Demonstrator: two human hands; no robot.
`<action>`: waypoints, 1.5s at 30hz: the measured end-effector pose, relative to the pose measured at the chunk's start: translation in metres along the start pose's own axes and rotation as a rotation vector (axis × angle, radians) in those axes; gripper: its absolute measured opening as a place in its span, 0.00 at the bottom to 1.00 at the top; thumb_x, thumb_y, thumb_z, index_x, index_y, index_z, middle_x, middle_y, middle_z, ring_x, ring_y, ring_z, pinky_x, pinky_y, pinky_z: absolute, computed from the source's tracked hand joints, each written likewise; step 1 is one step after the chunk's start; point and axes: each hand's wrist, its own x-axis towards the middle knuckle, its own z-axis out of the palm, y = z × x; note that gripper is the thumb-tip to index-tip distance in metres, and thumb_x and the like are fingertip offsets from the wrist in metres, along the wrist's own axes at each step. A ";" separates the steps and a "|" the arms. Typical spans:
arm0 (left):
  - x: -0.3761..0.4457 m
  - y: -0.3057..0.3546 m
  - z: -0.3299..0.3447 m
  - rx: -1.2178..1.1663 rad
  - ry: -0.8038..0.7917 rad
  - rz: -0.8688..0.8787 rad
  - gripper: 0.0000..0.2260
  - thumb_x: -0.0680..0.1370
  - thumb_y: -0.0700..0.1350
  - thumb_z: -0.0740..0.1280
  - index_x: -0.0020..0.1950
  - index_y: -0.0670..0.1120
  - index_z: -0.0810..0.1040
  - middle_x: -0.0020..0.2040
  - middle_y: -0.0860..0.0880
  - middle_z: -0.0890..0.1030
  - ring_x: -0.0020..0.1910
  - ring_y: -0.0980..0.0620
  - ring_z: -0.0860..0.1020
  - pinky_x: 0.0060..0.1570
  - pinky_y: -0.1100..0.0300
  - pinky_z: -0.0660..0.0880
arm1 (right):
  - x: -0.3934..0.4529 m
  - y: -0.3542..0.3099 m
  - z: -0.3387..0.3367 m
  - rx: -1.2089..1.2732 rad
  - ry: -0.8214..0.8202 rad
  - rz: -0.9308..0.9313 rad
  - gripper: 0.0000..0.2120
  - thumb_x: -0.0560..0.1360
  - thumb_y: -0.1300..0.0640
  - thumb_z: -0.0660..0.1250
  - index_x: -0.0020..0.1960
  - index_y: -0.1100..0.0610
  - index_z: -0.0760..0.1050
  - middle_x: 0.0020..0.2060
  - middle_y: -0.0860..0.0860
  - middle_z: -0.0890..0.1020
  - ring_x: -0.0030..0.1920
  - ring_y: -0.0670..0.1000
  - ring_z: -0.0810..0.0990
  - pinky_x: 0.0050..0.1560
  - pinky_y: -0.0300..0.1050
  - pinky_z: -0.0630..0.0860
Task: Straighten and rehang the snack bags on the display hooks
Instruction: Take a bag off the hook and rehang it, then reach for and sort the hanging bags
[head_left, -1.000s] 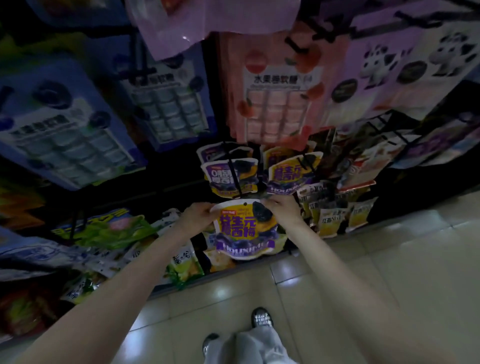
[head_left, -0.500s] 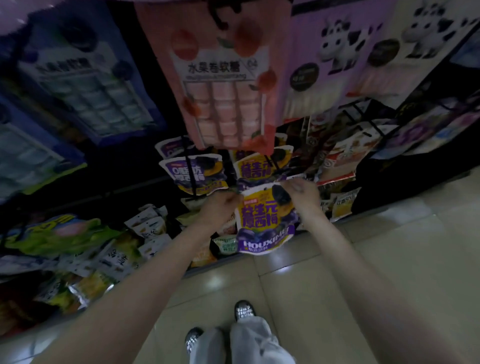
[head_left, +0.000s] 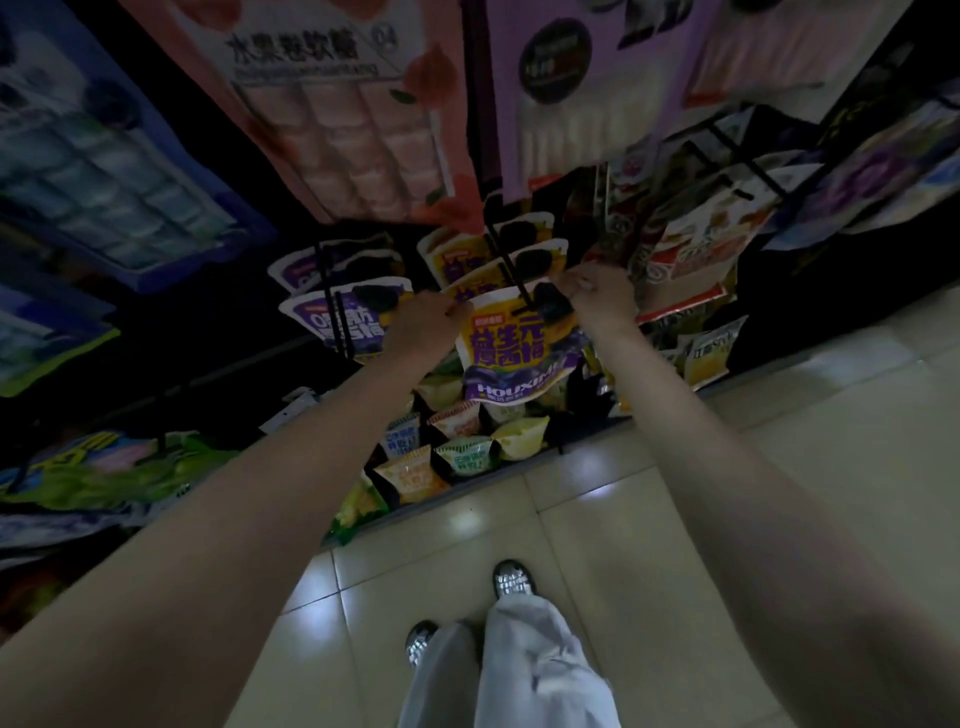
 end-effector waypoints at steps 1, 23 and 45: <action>0.002 -0.001 0.002 0.004 0.020 -0.001 0.17 0.81 0.51 0.57 0.40 0.42 0.76 0.46 0.33 0.81 0.44 0.37 0.80 0.45 0.46 0.77 | 0.001 0.000 -0.001 -0.010 0.001 -0.006 0.13 0.79 0.56 0.61 0.58 0.63 0.78 0.56 0.57 0.80 0.58 0.55 0.75 0.34 0.31 0.63; -0.044 -0.016 -0.004 -0.154 0.208 0.052 0.12 0.80 0.38 0.59 0.63 0.39 0.71 0.55 0.41 0.79 0.51 0.44 0.78 0.49 0.52 0.76 | -0.036 -0.033 -0.003 0.035 0.281 -0.150 0.12 0.78 0.65 0.60 0.61 0.62 0.69 0.45 0.50 0.74 0.46 0.46 0.73 0.42 0.31 0.64; -0.223 -0.237 -0.250 -0.215 0.700 0.069 0.15 0.78 0.36 0.61 0.64 0.42 0.69 0.62 0.42 0.69 0.51 0.44 0.74 0.35 0.59 0.66 | -0.111 -0.283 0.207 0.193 0.042 -0.268 0.50 0.66 0.43 0.72 0.76 0.60 0.48 0.75 0.54 0.57 0.74 0.53 0.58 0.74 0.49 0.56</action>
